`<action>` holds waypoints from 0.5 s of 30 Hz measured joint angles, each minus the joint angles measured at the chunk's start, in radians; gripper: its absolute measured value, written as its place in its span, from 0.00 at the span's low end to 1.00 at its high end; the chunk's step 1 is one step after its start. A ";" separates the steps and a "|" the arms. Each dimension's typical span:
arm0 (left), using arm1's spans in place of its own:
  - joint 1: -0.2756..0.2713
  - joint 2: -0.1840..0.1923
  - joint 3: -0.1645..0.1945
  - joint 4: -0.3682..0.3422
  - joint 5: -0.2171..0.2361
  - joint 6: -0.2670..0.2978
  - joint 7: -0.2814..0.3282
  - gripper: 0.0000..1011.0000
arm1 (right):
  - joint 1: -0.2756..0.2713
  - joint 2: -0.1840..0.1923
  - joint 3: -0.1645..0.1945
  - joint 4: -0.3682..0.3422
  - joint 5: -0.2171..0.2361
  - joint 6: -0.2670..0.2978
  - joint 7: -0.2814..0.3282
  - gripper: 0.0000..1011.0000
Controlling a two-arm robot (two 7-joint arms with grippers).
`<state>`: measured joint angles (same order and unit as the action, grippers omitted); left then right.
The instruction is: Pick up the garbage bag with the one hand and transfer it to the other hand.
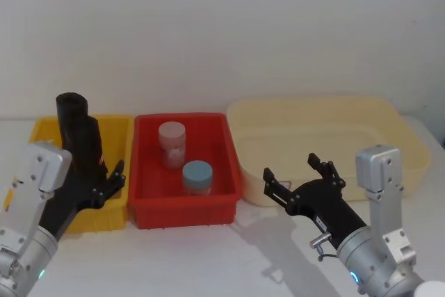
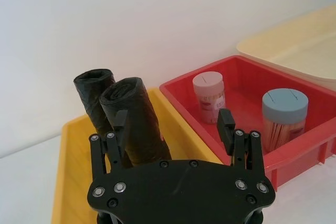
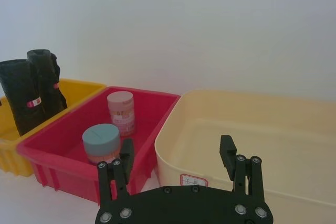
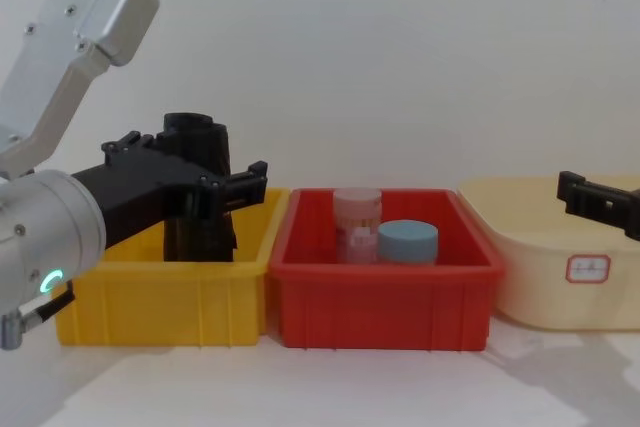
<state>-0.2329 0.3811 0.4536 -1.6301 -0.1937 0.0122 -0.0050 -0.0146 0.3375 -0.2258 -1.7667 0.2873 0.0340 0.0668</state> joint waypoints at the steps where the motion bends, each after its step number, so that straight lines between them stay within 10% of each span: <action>1: 0.003 0.000 0.000 -0.003 0.005 0.000 0.005 0.99 | 0.000 0.000 0.000 0.000 0.000 0.000 0.000 0.99; 15: 0.060 -0.003 -0.023 -0.054 0.053 0.002 0.083 0.99 | 0.000 0.000 0.000 0.000 0.000 0.000 0.000 0.99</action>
<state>-0.1727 0.3780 0.4302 -1.6836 -0.1408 0.0141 0.0775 -0.0146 0.3375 -0.2259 -1.7668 0.2873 0.0340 0.0668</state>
